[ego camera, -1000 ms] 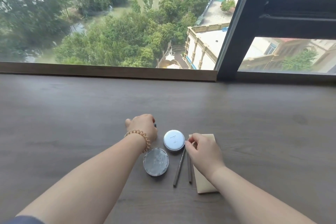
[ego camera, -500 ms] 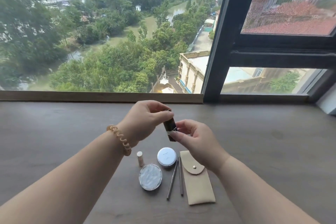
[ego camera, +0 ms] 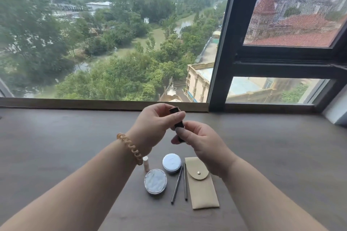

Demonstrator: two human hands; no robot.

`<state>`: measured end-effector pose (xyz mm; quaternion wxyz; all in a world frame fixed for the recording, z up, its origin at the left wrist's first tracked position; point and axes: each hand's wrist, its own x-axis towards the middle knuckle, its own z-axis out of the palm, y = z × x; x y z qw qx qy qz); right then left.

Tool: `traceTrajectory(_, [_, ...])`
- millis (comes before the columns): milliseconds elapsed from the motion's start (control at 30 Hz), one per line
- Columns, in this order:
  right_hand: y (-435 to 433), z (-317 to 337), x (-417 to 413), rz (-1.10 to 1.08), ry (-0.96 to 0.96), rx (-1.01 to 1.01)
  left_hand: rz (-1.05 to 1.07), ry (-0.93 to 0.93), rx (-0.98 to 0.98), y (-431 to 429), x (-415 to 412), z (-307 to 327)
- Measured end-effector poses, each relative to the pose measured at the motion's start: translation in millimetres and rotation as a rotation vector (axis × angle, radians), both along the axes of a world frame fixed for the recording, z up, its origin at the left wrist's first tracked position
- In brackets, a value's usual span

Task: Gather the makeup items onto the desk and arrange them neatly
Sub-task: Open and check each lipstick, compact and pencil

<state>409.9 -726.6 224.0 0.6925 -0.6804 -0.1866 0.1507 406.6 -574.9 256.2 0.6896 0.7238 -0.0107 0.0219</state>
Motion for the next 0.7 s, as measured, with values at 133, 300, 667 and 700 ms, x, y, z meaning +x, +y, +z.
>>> traceTrajectory(133, [3.9, -3.6, -6.4, -0.030, -0.069, -0.022, 0.078, -0.026, -0.002, -2.6, -8.5, -0.3])
traceTrajectory(300, [10.7, 2.4, -12.2, -0.020, -0.120, -0.028, 0.153, -0.064, -0.041, -6.5, -24.5, 2.4])
traceTrajectory(667, [-22.5, -43.3, -20.1, -0.108, 0.132, -0.014, 0.488, 0.007, -0.263, 99.9, -7.5, 32.5])
traceTrajectory(700, [-17.3, -41.6, -19.0, -0.093, 0.123, -0.013, 0.433, 0.033, -0.294, 89.9, -9.8, 24.8])
